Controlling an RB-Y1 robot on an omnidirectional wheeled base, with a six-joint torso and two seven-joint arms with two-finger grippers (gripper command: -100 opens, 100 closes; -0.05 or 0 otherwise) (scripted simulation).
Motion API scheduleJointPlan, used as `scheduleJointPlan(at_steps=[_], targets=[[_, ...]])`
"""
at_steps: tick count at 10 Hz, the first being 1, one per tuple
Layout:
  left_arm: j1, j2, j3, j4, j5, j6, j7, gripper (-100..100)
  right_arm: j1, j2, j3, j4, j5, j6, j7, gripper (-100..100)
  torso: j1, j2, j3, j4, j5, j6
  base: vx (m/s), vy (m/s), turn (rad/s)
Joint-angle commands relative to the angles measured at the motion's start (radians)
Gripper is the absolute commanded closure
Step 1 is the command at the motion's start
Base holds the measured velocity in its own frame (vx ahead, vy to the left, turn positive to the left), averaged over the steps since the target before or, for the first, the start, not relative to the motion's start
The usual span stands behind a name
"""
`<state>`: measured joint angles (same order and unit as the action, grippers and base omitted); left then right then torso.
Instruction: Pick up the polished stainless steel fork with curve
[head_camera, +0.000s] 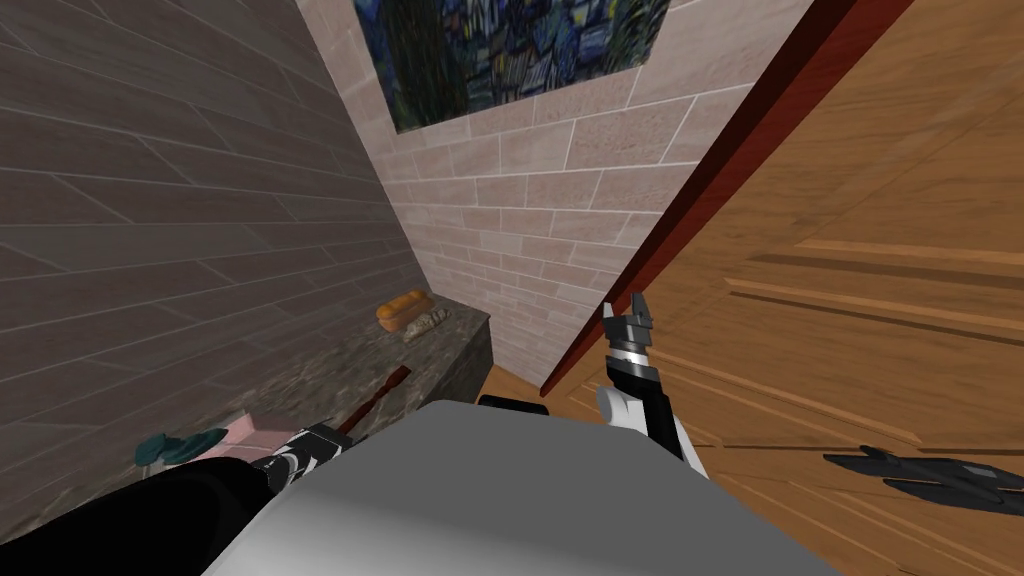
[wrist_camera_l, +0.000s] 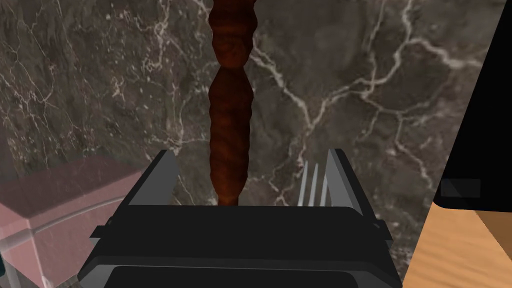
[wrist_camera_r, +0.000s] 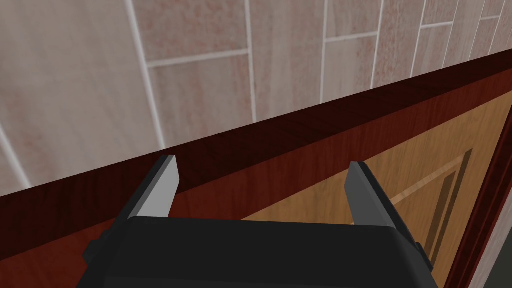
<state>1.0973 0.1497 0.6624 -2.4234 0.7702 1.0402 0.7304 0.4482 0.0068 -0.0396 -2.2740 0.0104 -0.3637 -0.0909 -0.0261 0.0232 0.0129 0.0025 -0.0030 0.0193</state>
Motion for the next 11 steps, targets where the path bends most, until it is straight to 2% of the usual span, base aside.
scheduleJointPlan(at_steps=[1,2,3,5,6,7,8,9,10,11], targets=[[0.018,-0.006,0.001,0.007,0.015,0.041,-0.002,-100,0.000,0.000,0.000,0.000,0.000,0.000,0.000,0,0.000,0.000,0.000,0.000,0.000,0.000,0.009,0.037,-0.125],[0.040,-0.007,0.010,0.015,0.042,0.075,-0.002,-100,-0.001,0.000,0.002,-0.001,0.000,-0.001,-0.001,0,-0.001,0.002,0.001,-0.001,0.002,0.001,0.005,0.049,-0.183],[0.040,-0.007,0.010,0.015,0.042,0.091,-0.002,-100,-0.003,-0.001,0.004,-0.001,0.000,-0.001,-0.001,0,-0.003,0.005,0.002,-0.001,0.003,0.002,0.003,0.050,-0.093],[0.080,-0.009,0.026,0.032,0.091,0.162,-0.003,-100,-0.006,-0.001,0.009,-0.003,0.001,-0.002,-0.002,0,-0.001,0.010,0.004,-0.002,0.009,0.007,0.001,0.054,-0.207],[0.080,-0.009,0.026,0.032,0.091,0.181,-0.003,-100,-0.009,-0.002,0.013,-0.005,0.001,-0.003,-0.003,0,-0.003,0.013,0.005,-0.002,0.010,0.011,-0.002,0.056,-0.119],[0.098,-0.010,0.032,0.039,0.112,0.209,-0.004,-100,-0.010,-0.002,0.014,-0.005,0.001,-0.004,-0.003,0,-0.003,0.016,0.006,-0.002,0.012,0.012,0.002,0.046,-0.123],[0.098,-0.010,0.032,0.039,0.112,0.221,-0.004,-100,-0.012,-0.003,0.016,-0.007,0.002,-0.004,-0.004,0,-0.003,0.019,0.008,-0.003,0.017,0.013,0.002,0.032,-0.082],[0.113,-0.011,0.037,0.047,0.130,0.253,-0.006,-100,-0.013,-0.003,0.018,-0.007,0.002,-0.005,-0.004,0,-0.004,0.021,0.009,-0.003,0.019,0.013,0.004,0.033,-0.122],[0.113,-0.011,0.037,0.047,0.130,0.256,-0.006,-100,-0.014,-0.003,0.021,-0.007,0.002,-0.005,-0.004,0,-0.005,0.024,0.010,-0.003,0.022,0.014,0.000,0.028,-0.074],[0.127,-0.012,0.041,0.054,0.146,0.287,-0.008,-100,-0.015,-0.003,0.021,-0.008,0.002,-0.006,-0.005,0,-0.006,0.026,0.011,-0.003,0.024,0.014,-0.003,0.031,-0.095]])
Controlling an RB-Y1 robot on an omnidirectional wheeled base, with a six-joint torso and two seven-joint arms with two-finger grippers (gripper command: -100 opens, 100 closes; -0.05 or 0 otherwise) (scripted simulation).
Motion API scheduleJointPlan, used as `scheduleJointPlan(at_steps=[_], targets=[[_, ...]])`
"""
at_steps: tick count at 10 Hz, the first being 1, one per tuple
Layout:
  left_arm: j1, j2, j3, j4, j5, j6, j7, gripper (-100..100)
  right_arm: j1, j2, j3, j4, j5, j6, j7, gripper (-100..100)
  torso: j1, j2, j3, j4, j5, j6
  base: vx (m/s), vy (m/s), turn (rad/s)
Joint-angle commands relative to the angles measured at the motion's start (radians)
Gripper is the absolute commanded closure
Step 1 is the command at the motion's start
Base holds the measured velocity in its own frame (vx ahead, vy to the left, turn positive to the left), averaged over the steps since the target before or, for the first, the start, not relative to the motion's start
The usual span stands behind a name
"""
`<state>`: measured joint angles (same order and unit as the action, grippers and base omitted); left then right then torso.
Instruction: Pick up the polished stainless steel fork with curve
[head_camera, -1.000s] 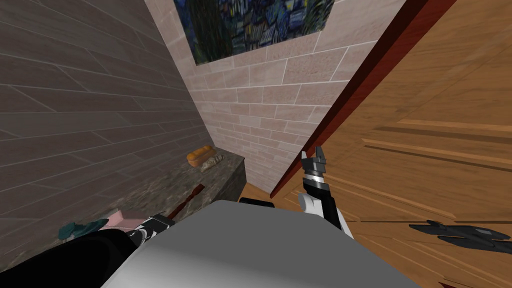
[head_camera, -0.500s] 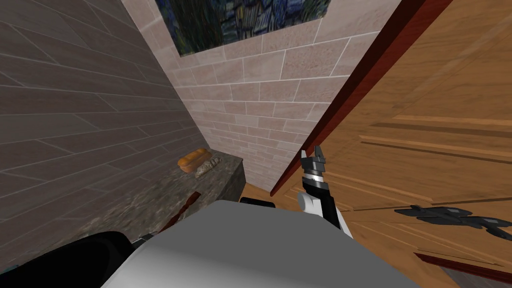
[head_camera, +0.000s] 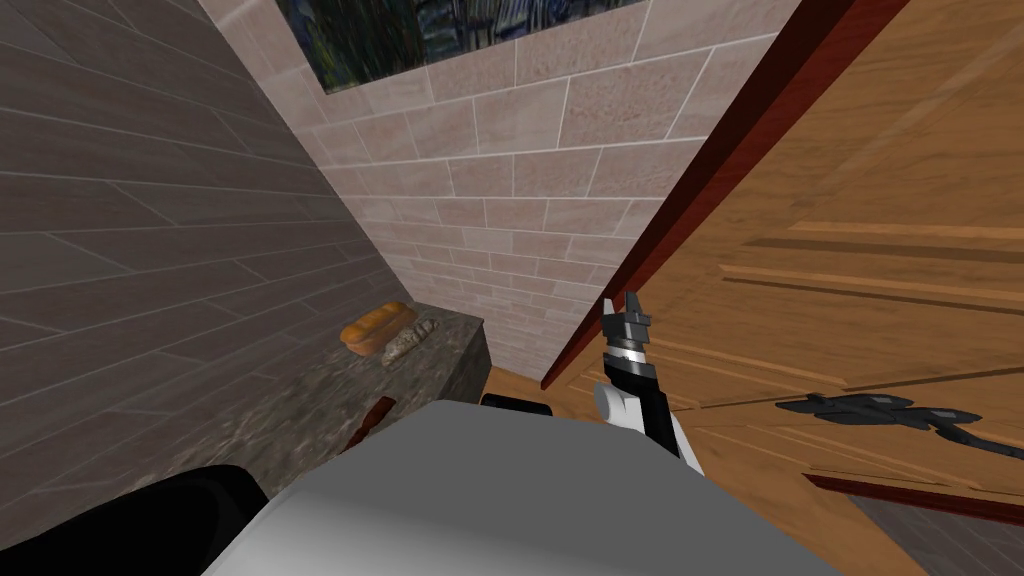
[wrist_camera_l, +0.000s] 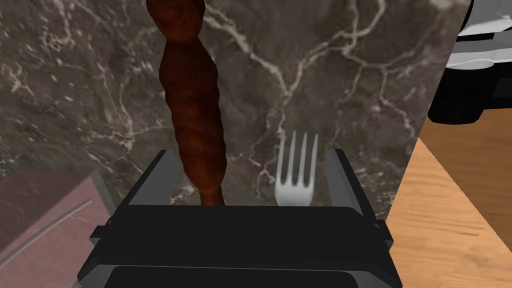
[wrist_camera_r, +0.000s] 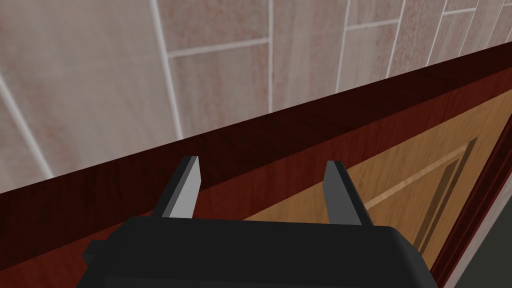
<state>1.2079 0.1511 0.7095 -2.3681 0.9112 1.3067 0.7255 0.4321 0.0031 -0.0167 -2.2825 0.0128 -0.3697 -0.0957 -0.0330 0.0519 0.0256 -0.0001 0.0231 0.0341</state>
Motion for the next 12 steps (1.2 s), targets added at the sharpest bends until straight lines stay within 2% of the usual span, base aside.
scheduleJointPlan(at_steps=[1,4,5,6,7,10,11,12], targets=[[0.028,-0.014,-0.003,0.004,0.019,0.047,-0.005,-100,0.000,0.000,0.000,0.000,0.000,0.000,0.000,0,0.000,0.000,0.000,0.000,0.000,0.000,0.000,0.045,-0.143],[0.052,-0.017,0.002,0.018,0.046,0.100,-0.011,-100,-0.002,0.000,0.002,-0.001,0.000,-0.001,0.000,0,-0.005,0.008,0.004,0.001,0.006,0.000,-0.005,0.043,-0.106],[0.044,-0.013,0.004,0.014,0.038,0.086,-0.009,-100,-0.002,0.000,0.003,-0.001,0.000,-0.001,0.000,0,-0.006,0.009,0.005,0.001,0.007,-0.001,-0.003,0.014,-0.015],[0.044,-0.014,0.003,0.015,0.038,0.089,-0.009,0,-0.002,0.000,0.003,-0.001,0.000,-0.001,0.000,0,-0.007,0.010,0.005,0.001,0.007,-0.001,0.000,0.000,0.000],[0.041,-0.011,-0.006,0.051,0.017,0.086,-0.013,-100,-0.002,0.000,0.003,-0.001,0.000,-0.001,0.000,0,-0.008,0.010,0.005,0.001,0.007,-0.001,0.076,0.002,-0.038],[0.034,-0.006,-0.024,0.123,-0.026,0.079,-0.021,-100,-0.002,0.000,0.003,-0.001,0.000,-0.001,0.000,0,-0.005,-0.002,-0.001,-0.001,0.007,-0.001,0.170,0.040,-0.043],[0.036,-0.005,-0.018,0.111,-0.014,0.080,-0.022,-100,0.000,0.000,0.003,-0.001,0.000,-0.001,-0.001,0,-0.005,-0.003,-0.002,-0.001,0.008,-0.002,0.036,0.029,-0.033],[0.035,-0.005,-0.019,0.113,-0.015,0.080,-0.022,100,0.002,0.000,0.003,-0.001,0.000,-0.001,0.000,0,-0.007,-0.004,-0.003,-0.001,0.008,-0.005,0.001,0.006,0.004]])
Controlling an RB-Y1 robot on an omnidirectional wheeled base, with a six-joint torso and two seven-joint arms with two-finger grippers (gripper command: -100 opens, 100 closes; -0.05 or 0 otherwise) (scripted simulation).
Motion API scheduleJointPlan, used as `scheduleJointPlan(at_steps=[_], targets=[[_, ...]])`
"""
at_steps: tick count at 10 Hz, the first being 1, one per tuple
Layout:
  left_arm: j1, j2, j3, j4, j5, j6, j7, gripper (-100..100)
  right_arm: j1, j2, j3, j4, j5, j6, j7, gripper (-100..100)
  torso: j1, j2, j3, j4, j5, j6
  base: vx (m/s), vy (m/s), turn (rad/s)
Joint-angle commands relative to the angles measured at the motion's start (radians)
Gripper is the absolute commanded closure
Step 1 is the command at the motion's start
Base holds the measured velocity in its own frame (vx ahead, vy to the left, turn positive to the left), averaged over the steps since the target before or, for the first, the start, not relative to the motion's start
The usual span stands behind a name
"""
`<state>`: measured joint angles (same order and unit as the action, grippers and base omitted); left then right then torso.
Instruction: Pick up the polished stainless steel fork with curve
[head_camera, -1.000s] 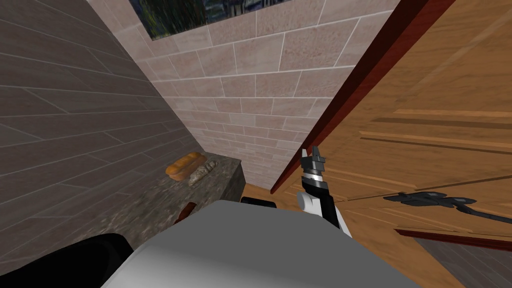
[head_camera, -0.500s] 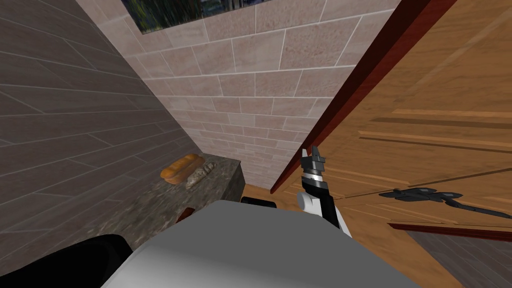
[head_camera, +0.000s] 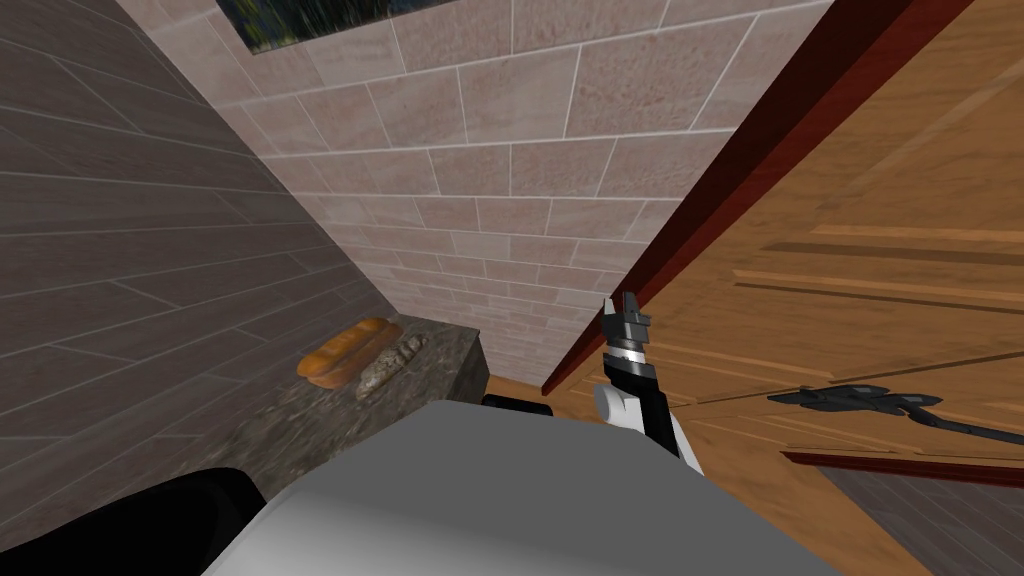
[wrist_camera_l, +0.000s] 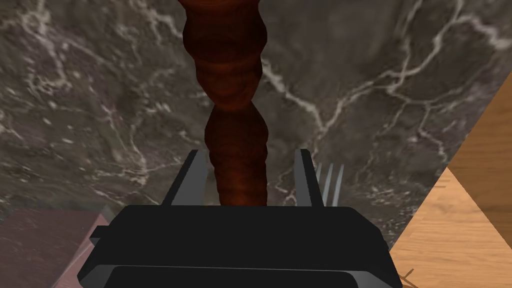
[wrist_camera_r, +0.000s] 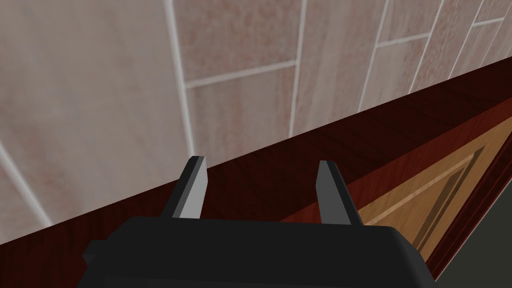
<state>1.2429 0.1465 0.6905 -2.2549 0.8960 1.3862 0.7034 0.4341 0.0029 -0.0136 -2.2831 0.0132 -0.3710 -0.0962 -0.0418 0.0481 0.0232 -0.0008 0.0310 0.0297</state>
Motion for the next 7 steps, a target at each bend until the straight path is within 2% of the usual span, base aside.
scheduleJointPlan(at_steps=[1,4,5,6,7], targets=[[0.000,0.000,0.000,0.000,0.000,0.000,0.000,100,0.000,0.000,0.000,0.000,0.000,0.000,0.000,0,0.000,0.000,0.000,0.000,0.000,0.000,0.000,0.000,0.000],[0.000,0.000,0.000,0.000,0.000,0.000,0.000,100,0.000,0.000,0.000,0.000,0.000,0.000,0.000,0,0.000,0.000,0.000,0.000,0.000,0.000,0.000,0.000,0.000],[0.000,0.000,0.000,0.000,0.000,0.000,0.000,0,0.000,0.000,0.000,0.000,0.000,0.000,0.000,0,0.000,0.000,0.000,0.000,0.000,0.000,0.000,0.000,0.000],[0.004,-0.005,0.007,-0.038,0.018,0.004,0.006,100,0.000,0.000,0.000,0.000,0.000,0.000,0.000,0,-0.001,0.000,0.000,0.000,0.000,0.000,-0.082,-0.018,0.070],[0.005,-0.006,0.010,-0.050,0.025,0.005,0.008,100,0.000,0.000,0.000,0.000,0.000,0.000,0.000,0,-0.002,0.004,0.002,0.001,0.000,-0.001,-0.140,-0.048,0.051]])
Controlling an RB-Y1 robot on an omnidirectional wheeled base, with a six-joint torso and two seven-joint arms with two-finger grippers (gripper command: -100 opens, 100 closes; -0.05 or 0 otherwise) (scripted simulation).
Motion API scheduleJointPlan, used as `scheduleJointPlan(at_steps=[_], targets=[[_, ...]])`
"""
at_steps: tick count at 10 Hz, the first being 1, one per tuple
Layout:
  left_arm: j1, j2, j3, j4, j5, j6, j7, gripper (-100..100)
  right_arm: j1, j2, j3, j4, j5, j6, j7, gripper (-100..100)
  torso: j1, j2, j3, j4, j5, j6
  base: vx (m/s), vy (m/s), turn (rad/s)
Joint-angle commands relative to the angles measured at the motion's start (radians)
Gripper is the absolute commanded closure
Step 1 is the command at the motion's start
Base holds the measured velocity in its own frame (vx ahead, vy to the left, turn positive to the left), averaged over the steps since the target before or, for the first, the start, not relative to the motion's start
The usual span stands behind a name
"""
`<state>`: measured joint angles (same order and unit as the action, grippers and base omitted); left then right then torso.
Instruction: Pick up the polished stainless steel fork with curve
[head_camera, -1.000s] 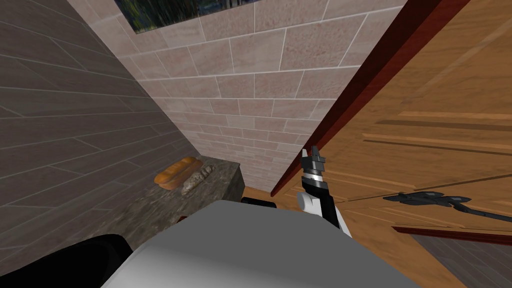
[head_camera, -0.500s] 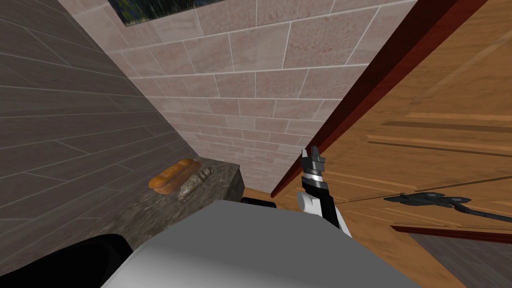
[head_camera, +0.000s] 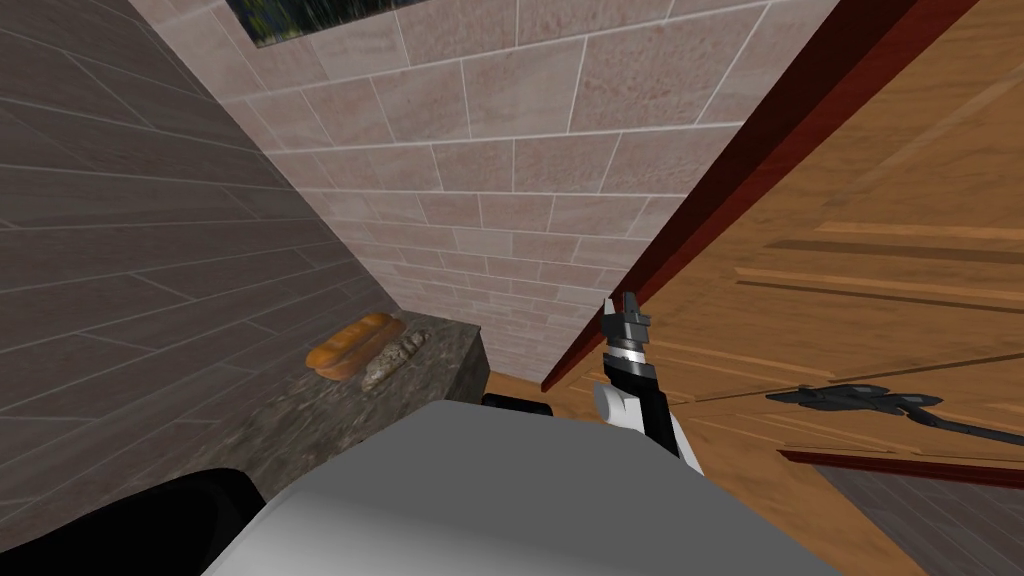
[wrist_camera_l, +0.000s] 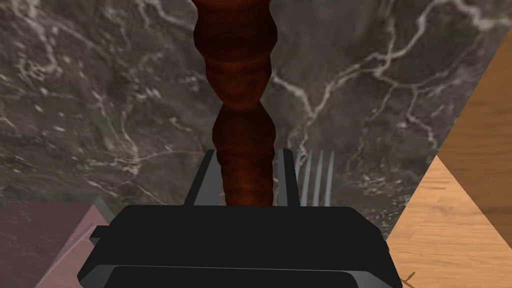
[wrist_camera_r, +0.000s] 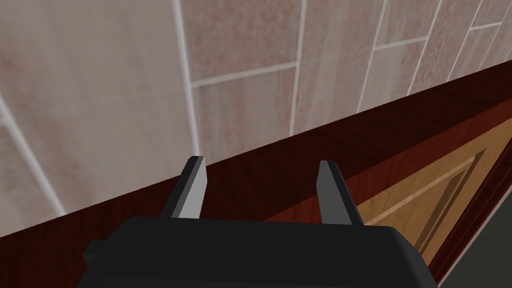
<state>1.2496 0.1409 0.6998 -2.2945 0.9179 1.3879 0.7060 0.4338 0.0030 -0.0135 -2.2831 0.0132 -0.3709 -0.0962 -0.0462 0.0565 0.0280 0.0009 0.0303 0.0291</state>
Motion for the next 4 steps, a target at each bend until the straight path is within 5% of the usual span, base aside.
scheduleJointPlan(at_steps=[1,3,4], targets=[[0.001,-0.002,0.007,-0.035,0.017,0.006,0.008,100,0.000,0.000,0.000,0.000,0.000,0.000,0.000,0,0.000,0.000,0.000,0.000,0.000,0.000,-0.151,-0.047,0.036],[0.007,-0.007,0.010,-0.046,0.026,0.004,0.005,100,0.000,0.000,0.000,0.000,0.000,0.000,0.000,0,0.000,0.003,0.002,0.001,-0.001,0.000,-0.115,-0.023,0.017],[0.008,-0.006,0.011,-0.048,0.029,0.004,0.004,0,0.000,0.000,0.000,0.000,0.000,0.000,0.000,0,0.001,0.000,0.000,0.000,0.000,0.000,-0.013,-0.003,0.002]])
